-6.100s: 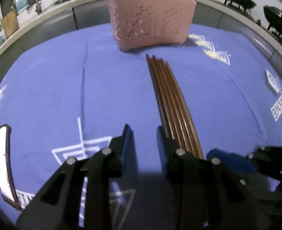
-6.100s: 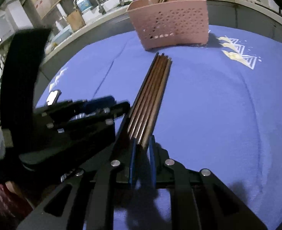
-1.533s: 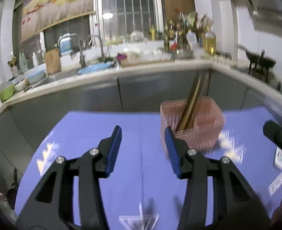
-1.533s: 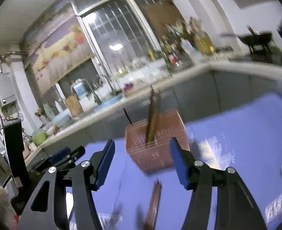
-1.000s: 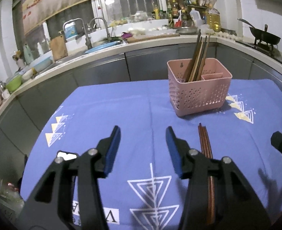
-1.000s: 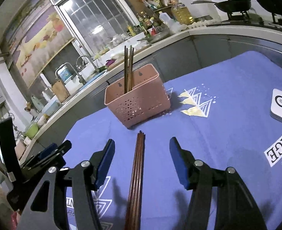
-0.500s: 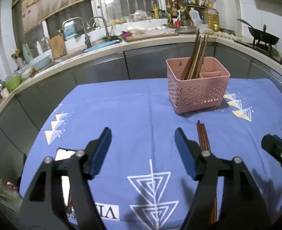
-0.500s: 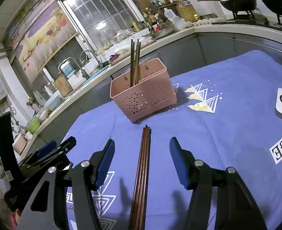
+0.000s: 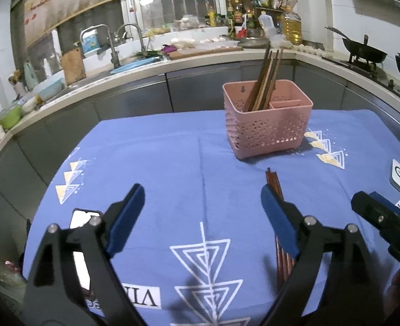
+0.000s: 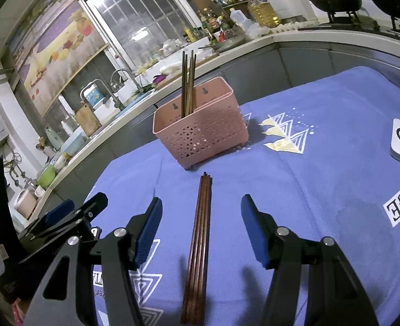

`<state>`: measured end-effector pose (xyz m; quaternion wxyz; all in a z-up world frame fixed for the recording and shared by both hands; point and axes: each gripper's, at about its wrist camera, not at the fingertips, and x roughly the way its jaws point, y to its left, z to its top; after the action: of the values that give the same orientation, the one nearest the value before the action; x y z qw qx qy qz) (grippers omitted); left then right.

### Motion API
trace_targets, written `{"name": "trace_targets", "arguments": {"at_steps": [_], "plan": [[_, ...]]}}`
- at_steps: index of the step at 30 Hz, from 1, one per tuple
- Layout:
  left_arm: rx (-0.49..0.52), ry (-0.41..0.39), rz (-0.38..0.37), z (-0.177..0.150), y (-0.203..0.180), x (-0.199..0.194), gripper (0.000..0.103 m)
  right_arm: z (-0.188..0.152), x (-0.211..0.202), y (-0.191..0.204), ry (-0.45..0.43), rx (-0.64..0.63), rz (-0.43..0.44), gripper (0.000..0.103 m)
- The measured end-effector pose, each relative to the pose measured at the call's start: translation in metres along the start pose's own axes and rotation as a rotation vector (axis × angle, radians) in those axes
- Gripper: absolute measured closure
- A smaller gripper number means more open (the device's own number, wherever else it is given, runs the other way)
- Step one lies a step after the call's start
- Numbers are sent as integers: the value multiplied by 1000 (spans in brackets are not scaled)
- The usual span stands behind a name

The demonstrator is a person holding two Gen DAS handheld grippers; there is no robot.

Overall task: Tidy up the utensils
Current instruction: 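Bring both open tools back above the remaining chopsticks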

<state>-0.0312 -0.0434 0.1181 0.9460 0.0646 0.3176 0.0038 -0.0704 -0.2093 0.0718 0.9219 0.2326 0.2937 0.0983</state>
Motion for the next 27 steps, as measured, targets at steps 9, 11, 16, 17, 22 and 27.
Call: {"name": "trace_targets", "arguments": {"at_steps": [9,11,16,17,22,27], "plan": [[35,5,-23,-2,-17,-1,14,-1,-1,-11,-7,27,-17,42],[38,5,-23,-2,-20,-1,11,-1,-1,-13,-6,32,-19,42],[42,9,-28,-2,-25,0,10,-2,-1,-17,-3,44,-21,42],[44,9,-29,-1,-25,0,10,-2,-1,-19,-2,46,-22,42],[45,16,-31,-2,-30,1,8,-2,0,-23,2,56,-24,42],[41,17,-27,-2,-29,3,7,-2,2,-26,9,61,-25,42]]}}
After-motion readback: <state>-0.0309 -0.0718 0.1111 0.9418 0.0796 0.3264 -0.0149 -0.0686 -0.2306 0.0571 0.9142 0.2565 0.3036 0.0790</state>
